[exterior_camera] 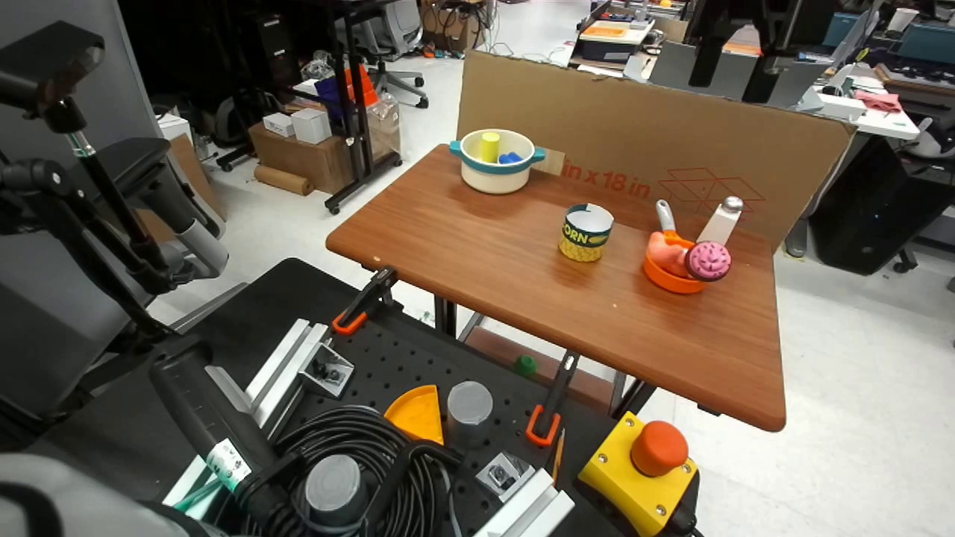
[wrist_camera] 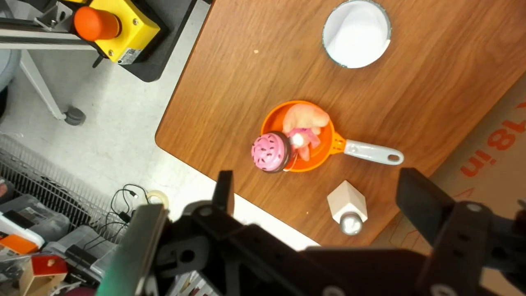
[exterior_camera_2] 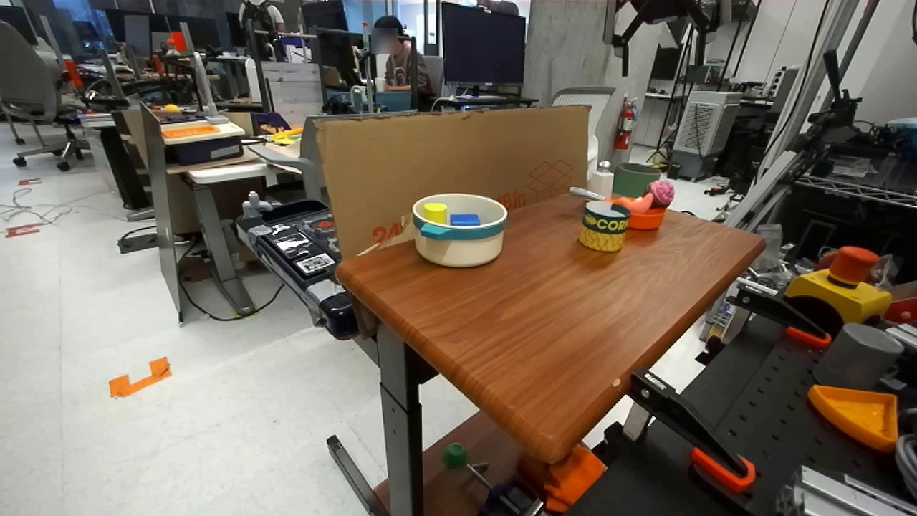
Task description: Uncover the can and put the pink ball inside and the red plush to the white bowl
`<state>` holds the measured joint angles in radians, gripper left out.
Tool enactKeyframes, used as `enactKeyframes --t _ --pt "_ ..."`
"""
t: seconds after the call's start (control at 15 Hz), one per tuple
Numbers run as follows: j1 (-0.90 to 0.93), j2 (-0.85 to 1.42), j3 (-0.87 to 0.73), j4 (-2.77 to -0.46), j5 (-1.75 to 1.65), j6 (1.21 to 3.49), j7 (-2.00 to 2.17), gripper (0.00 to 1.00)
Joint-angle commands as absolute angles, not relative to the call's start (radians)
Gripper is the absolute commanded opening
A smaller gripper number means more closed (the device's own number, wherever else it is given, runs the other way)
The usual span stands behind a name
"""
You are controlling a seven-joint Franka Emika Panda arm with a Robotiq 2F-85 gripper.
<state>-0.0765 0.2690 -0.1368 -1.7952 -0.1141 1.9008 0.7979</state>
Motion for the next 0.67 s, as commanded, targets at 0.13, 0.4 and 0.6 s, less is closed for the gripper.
enactKeyframes --t 0.13,0.4,0.6 --pt "-0.09 0.385 -0.162 -1.624 -0.059 1.793 0.808 1.0" --pt "-0.088 0.403 -0.162 -1.628 -0.083 1.804 0.739 1.0" --pt "-0.09 0.416 -0.158 -1.645 -0.078 1.812 0.683 1.0"
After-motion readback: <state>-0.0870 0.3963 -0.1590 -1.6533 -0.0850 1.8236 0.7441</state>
